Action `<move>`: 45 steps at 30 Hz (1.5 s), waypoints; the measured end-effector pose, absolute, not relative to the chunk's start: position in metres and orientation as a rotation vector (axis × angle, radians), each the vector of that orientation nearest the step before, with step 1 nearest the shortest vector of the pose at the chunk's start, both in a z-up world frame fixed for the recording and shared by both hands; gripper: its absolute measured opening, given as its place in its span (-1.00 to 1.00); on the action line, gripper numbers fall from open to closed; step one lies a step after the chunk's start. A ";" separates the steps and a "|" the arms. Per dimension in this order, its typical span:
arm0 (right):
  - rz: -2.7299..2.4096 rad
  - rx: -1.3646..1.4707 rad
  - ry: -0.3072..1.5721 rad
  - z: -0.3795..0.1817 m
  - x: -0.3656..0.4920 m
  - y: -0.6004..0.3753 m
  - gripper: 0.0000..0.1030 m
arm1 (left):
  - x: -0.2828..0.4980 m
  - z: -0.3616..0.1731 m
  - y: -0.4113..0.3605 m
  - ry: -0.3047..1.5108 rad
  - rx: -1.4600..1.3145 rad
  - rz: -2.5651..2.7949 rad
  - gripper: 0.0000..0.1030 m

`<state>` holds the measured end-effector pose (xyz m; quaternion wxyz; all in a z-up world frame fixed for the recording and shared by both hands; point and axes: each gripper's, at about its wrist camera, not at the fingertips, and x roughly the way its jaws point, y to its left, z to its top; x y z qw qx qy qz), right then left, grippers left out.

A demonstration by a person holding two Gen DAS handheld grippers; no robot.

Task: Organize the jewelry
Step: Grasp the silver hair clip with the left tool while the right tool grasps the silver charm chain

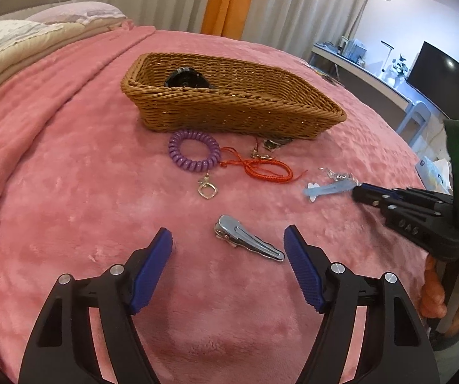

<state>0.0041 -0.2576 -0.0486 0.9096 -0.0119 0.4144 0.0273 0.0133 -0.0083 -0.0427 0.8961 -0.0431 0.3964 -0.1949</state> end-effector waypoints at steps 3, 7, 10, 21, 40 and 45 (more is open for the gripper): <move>0.055 0.032 0.848 -0.047 -0.002 -0.274 -0.85 | 0.013 -0.044 -0.010 0.833 -0.085 -0.420 0.32; 0.057 0.072 0.856 -0.048 -0.010 -0.285 -0.85 | 0.011 -0.046 -0.015 0.858 -0.075 -0.448 0.32; 0.066 0.077 0.858 -0.049 -0.017 -0.285 -0.85 | 0.010 -0.047 -0.019 0.869 -0.063 -0.448 0.32; 0.177 0.073 0.836 -0.047 -0.066 -0.263 -0.85 | 0.016 -0.049 -0.029 0.909 -0.070 -0.409 0.32; 0.117 0.136 0.881 -0.062 -0.038 -0.272 0.22 | 0.010 -0.048 -0.042 0.873 0.191 -0.540 -0.58; 0.046 0.052 0.868 -0.064 -0.033 -0.260 -0.16 | 0.005 -0.049 -0.041 0.873 0.183 -0.542 -0.34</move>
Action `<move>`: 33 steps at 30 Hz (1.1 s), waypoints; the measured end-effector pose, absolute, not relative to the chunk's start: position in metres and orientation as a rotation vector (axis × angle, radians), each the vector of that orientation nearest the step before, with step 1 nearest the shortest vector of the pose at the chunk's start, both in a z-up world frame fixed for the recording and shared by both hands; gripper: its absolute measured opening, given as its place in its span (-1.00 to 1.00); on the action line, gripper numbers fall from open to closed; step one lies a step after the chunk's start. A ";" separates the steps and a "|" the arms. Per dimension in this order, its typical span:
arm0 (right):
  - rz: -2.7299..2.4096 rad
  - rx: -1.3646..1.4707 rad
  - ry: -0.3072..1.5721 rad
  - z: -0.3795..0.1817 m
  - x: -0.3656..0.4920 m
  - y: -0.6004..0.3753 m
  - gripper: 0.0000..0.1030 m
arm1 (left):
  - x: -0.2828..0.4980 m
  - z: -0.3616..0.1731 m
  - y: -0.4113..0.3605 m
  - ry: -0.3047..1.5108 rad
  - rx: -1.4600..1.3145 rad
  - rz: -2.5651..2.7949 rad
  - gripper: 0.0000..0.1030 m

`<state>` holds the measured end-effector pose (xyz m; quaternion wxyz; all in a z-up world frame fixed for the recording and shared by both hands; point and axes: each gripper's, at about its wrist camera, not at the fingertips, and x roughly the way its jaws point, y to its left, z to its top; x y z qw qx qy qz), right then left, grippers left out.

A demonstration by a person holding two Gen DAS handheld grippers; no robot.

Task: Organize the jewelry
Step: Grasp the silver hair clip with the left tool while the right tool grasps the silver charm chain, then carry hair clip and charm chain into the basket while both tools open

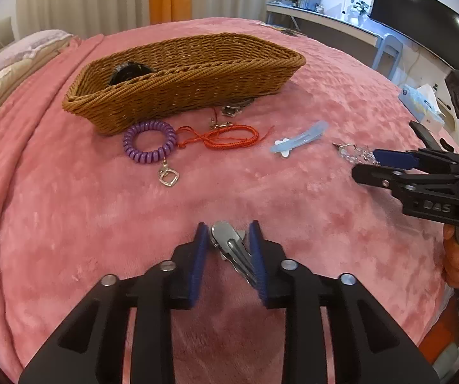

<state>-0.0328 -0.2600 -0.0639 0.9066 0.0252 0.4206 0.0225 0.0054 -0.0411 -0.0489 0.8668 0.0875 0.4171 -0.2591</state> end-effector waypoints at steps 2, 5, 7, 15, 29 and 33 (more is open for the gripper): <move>0.036 0.024 0.860 -0.065 -0.033 -0.256 -0.36 | 0.003 -0.047 -0.038 0.869 0.169 -0.539 0.05; 0.072 0.008 0.853 -0.065 -0.036 -0.250 -0.78 | 0.000 -0.047 -0.035 0.864 0.169 -0.505 0.06; 0.086 -0.005 0.842 -0.064 -0.039 -0.247 -0.83 | 0.003 -0.049 -0.034 0.881 0.151 -0.480 -0.03; 0.183 0.063 0.806 -0.048 -0.052 -0.244 -0.89 | -0.005 -0.045 -0.034 0.829 0.157 -0.454 -0.71; 0.232 0.041 0.616 0.050 -0.050 -0.239 -0.91 | 0.004 0.039 -0.020 0.644 0.024 -0.542 -0.71; 0.231 0.009 0.557 0.080 -0.024 -0.232 -0.91 | 0.025 0.066 -0.025 0.578 0.044 -0.513 -0.71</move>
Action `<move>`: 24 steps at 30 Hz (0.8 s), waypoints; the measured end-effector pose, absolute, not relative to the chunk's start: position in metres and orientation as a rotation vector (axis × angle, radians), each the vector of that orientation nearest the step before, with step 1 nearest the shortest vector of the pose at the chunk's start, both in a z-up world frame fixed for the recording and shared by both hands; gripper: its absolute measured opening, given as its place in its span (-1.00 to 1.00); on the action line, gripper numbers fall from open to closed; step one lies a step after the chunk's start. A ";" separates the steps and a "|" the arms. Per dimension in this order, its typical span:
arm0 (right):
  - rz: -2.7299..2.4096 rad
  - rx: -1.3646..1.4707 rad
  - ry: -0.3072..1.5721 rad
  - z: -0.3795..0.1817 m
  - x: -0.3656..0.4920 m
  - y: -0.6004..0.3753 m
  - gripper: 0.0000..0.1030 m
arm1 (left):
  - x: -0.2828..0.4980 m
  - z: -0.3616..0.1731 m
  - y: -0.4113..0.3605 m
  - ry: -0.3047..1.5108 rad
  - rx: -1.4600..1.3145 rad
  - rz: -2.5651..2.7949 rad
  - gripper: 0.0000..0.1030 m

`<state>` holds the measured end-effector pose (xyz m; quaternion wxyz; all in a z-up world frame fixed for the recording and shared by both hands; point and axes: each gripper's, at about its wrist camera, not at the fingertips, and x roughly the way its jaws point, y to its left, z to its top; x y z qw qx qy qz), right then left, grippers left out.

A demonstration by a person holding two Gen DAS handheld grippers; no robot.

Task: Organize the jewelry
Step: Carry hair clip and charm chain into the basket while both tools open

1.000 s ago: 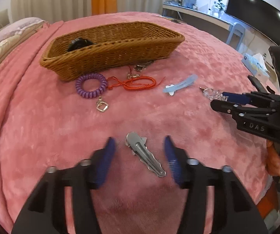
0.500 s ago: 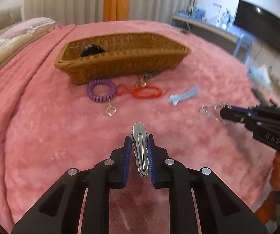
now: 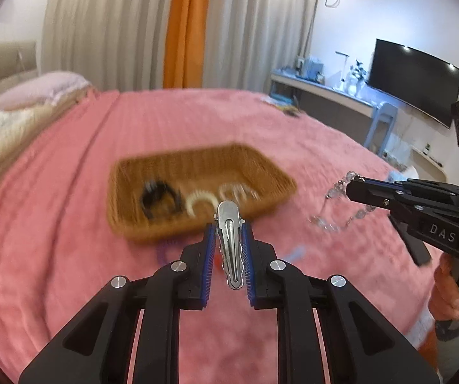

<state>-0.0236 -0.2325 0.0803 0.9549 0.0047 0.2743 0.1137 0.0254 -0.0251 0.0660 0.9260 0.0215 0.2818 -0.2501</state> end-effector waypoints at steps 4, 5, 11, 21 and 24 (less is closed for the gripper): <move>0.238 0.020 0.542 0.091 0.020 -0.231 -0.91 | 0.059 0.078 -0.033 0.530 0.047 -0.487 -0.70; 0.239 0.028 0.546 0.090 0.031 -0.232 -0.91 | 0.072 0.077 -0.036 0.538 0.040 -0.490 -0.70; 0.242 0.077 0.604 0.063 0.104 -0.240 -0.91 | 0.135 0.049 -0.049 0.602 0.001 -0.489 -0.70; 0.231 0.101 0.691 0.015 0.144 -0.242 -0.91 | 0.166 0.012 -0.061 0.678 0.034 -0.489 -0.70; 0.231 0.107 0.699 0.011 0.143 -0.242 -0.91 | 0.169 0.008 -0.062 0.692 0.039 -0.488 -0.70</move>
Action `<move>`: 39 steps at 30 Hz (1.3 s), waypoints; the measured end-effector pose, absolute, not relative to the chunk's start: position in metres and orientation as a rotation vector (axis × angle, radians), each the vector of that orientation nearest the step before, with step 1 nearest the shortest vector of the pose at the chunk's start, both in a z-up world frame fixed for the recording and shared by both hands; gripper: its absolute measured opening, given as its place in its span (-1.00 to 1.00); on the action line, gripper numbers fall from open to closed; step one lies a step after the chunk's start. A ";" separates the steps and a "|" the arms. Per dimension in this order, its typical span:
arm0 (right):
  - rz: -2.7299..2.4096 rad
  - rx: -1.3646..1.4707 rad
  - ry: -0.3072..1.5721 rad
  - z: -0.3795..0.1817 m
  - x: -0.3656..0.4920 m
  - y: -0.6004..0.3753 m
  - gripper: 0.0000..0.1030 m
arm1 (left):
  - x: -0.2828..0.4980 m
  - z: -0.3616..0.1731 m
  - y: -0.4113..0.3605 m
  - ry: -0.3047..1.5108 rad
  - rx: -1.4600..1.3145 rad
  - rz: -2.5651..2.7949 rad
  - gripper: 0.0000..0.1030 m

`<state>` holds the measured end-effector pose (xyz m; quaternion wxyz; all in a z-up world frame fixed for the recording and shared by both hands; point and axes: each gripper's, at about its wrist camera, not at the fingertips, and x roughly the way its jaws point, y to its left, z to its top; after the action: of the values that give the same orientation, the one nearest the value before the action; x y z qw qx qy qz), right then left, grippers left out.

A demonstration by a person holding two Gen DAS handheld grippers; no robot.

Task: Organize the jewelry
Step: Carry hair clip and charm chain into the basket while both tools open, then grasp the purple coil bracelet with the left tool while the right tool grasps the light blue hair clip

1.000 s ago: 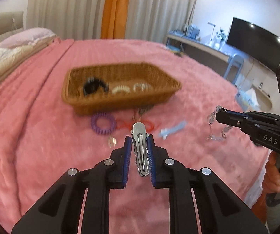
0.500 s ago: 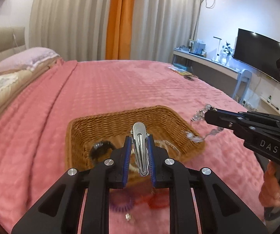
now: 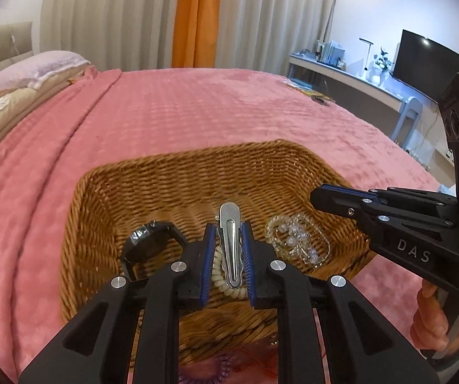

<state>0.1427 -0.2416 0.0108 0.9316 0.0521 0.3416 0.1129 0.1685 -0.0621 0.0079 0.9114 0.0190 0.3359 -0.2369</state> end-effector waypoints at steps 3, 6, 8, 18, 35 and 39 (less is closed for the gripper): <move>0.235 0.134 0.719 0.007 0.141 -0.245 -0.90 | 0.171 0.004 -0.062 0.718 0.032 -0.505 -0.57; 0.235 0.167 0.736 0.004 0.140 -0.251 -0.56 | 0.167 0.006 -0.056 0.708 0.011 -0.503 0.00; 0.222 0.179 0.728 0.008 0.135 -0.255 0.00 | 0.160 0.013 -0.049 0.697 -0.011 -0.517 0.04; 0.222 0.111 0.622 0.039 0.054 -0.259 0.07 | 0.089 0.057 -0.006 0.585 -0.099 -0.494 0.24; 0.258 0.146 0.824 -0.044 0.037 -0.265 0.07 | 0.089 -0.021 0.028 0.815 -0.188 -0.399 0.06; 0.310 0.172 0.854 -0.049 0.041 -0.264 0.07 | 0.111 -0.037 0.023 0.875 -0.202 -0.385 0.00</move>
<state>0.0414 -0.2642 -0.0486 0.8950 0.0829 0.4120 0.1496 0.1114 0.0233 -0.0366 0.8831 -0.0969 0.4202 -0.1848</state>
